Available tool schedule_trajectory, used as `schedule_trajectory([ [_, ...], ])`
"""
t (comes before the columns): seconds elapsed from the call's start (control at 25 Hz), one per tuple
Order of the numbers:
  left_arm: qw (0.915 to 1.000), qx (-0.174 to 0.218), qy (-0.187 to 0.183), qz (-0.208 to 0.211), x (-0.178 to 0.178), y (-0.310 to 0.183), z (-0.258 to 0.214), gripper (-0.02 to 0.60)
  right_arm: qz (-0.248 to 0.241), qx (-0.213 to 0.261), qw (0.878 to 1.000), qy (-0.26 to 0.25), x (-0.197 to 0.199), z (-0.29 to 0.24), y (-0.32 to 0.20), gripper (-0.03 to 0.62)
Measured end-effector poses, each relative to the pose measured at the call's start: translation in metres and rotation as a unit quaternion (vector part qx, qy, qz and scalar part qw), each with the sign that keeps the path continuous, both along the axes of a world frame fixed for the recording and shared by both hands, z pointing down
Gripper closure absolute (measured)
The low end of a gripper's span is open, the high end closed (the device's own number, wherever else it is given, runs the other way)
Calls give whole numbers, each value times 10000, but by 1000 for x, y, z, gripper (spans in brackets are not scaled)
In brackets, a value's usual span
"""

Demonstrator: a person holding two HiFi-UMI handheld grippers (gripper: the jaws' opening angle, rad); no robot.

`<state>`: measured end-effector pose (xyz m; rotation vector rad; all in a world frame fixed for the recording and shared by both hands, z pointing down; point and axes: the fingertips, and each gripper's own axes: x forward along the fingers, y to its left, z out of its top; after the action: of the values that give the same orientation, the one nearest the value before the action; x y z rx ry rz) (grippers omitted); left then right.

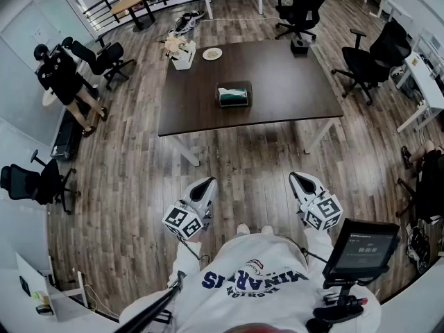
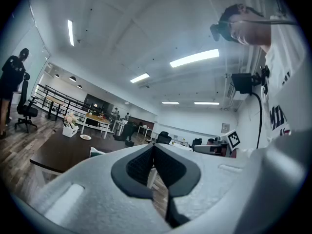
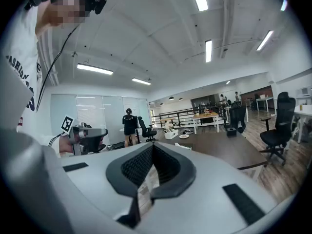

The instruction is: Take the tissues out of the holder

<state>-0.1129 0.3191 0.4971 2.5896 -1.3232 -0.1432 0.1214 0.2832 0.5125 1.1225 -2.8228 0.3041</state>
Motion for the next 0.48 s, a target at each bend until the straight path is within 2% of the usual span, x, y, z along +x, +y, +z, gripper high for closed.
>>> schedule_trajectory([
  [0.48,10000,17,4,24,-14,-1,3,577,-3,-20,10000,22,-16,-1,-3,586],
])
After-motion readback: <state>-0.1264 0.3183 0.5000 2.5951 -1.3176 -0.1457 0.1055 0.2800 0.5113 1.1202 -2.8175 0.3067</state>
